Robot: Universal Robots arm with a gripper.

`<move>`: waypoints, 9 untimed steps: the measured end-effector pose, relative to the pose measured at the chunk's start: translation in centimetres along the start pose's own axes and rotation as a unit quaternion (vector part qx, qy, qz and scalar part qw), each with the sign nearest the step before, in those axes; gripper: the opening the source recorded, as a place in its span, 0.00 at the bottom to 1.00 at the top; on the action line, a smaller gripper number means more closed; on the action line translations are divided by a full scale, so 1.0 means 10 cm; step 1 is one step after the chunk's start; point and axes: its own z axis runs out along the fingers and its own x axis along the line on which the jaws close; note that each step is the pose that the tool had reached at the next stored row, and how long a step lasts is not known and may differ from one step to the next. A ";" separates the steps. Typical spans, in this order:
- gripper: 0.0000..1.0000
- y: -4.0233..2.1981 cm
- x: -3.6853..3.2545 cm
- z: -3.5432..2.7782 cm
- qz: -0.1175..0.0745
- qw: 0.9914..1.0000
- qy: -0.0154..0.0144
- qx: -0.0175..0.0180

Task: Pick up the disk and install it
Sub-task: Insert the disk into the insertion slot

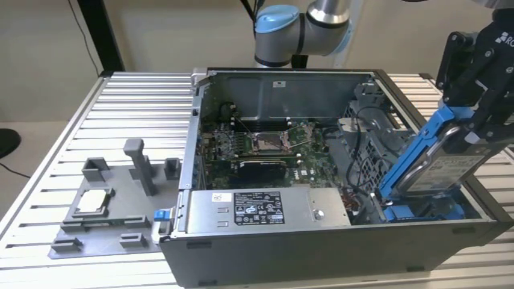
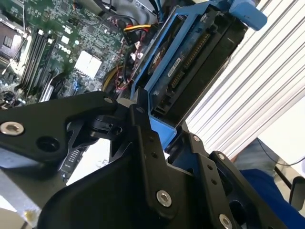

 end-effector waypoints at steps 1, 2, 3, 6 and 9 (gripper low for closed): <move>0.00 -0.001 0.001 0.011 0.000 1.000 -0.002 0.000; 0.00 -0.002 0.001 0.023 0.000 1.000 -0.005 0.000; 0.00 -0.003 0.002 0.034 0.000 1.000 -0.007 0.000; 0.00 -0.004 0.005 0.041 0.000 1.000 -0.009 0.000; 0.00 -0.013 0.031 0.044 0.000 1.000 -0.010 0.000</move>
